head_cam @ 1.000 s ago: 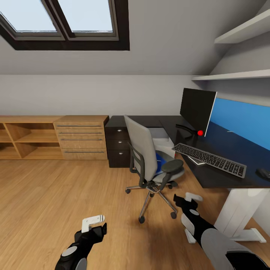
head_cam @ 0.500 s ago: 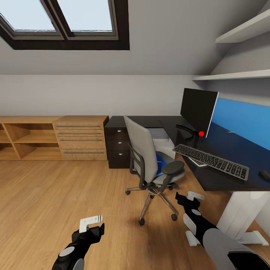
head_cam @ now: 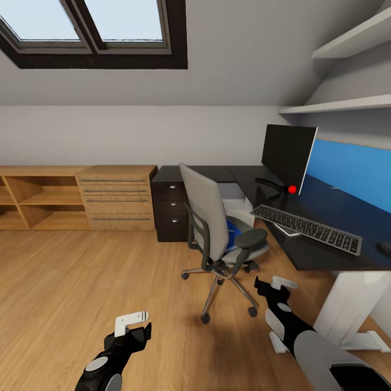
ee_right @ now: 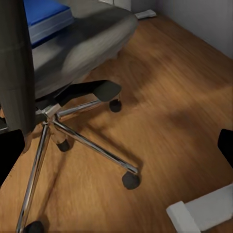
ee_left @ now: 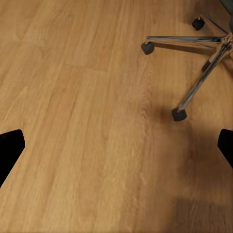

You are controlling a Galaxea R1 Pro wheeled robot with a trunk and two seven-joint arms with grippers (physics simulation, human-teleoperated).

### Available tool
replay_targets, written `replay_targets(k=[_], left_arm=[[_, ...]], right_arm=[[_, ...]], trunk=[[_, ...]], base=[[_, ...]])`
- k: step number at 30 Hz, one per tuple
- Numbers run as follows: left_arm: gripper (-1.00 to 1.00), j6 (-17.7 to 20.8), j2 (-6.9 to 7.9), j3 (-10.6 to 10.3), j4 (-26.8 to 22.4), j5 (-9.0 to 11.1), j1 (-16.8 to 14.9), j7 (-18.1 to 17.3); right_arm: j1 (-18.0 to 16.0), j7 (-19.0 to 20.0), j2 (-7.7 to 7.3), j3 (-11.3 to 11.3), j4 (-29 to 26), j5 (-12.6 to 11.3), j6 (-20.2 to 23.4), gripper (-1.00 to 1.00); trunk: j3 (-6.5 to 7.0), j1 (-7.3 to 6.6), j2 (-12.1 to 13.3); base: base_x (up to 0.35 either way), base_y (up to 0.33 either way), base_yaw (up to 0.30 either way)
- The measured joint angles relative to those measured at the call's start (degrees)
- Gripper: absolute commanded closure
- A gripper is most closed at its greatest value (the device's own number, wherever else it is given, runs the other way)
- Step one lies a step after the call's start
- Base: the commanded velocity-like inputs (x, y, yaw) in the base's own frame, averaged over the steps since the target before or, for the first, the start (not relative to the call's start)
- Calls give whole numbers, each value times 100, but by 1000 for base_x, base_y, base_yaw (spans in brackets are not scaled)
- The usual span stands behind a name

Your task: In the bedroom, organize the workspace by keeping the computer under the desk, ensuring the monitor is on the desk, placing the keyboard on the desk next to the monitor, placing the mouse on the desk next to the keyboard, moving the folder from the swivel chair onto the desk next to the mouse, stacking the notebook on top of the folder with the pen on top of the notebook, and positioning the swivel chair next to the desk.

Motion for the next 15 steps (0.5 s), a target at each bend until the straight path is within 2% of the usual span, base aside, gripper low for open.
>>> replay_targets(k=[4,15], left_arm=[[-100,0,0,-4,0,0,0,0],[-100,0,0,-10,0,0,0,0]], right_arm=[[0,-7,2,0,-1,-16,-256,-100],[0,-9,0,0,5,-21,-313,-100]], trunk=[[-72,88,-160],[-269,330,-602]], base=[[0,0,0],[0,0,0]])
